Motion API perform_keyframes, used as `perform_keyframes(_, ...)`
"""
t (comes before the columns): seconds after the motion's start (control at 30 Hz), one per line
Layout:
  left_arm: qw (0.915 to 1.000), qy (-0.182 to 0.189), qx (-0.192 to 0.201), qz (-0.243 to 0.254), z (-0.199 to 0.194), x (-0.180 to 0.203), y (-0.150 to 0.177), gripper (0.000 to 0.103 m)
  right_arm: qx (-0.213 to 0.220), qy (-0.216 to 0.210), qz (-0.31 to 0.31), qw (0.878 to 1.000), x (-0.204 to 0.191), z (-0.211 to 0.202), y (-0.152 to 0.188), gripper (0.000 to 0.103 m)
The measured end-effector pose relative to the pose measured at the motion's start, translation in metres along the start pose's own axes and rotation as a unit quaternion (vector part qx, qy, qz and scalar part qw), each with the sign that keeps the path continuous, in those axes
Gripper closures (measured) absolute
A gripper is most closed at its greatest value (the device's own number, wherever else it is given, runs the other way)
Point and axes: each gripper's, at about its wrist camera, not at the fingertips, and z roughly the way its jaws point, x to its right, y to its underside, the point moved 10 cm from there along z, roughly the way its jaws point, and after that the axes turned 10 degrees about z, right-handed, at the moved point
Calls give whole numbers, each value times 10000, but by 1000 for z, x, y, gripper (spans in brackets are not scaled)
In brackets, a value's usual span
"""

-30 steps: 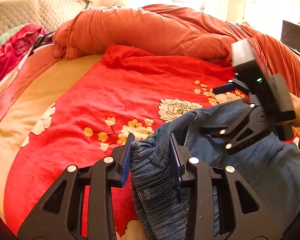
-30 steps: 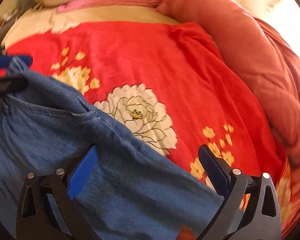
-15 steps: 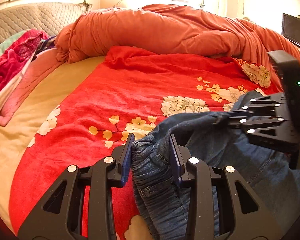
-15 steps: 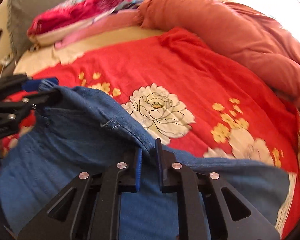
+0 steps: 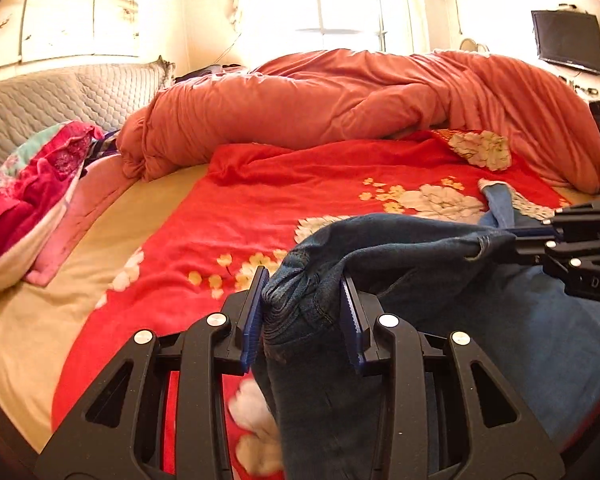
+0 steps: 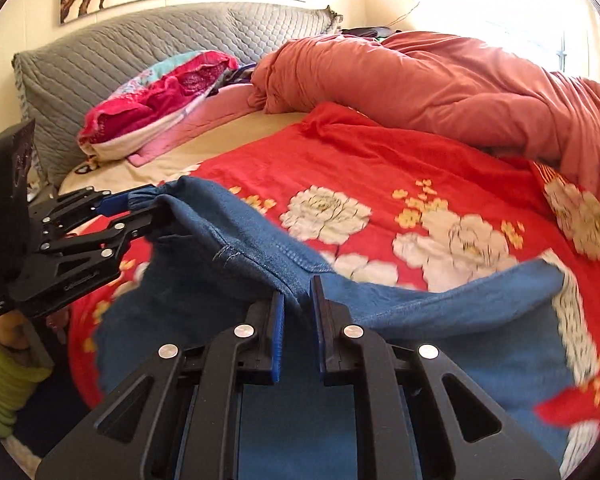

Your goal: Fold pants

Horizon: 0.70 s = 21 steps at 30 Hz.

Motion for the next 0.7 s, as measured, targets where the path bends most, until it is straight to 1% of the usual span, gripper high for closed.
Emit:
perform_keyframes(0.07,9999,114,-8,-72,-12,5,7,76,-18,-20,84,10000,-5,-10,13,92)
perform_keyframes(0.27,9992,373,-114,9,-37,20,26,76,12,-103,162,9998,-22,-39,48,92)
perform_keyframes(0.47,9980,556,-202,238,-59,34,47,76,49,-105,98,9999,-36,-59,72,92)
perform_keyframes(0.57,9967,682,-369,245,-63,37,62,76,-85,-138,34,9999,-43,-62,87,92)
perform_keyframes(0.7,9951,714,-573,372,-65,41,78,72,-320,-125,-104,9994,-52,-60,109,92)
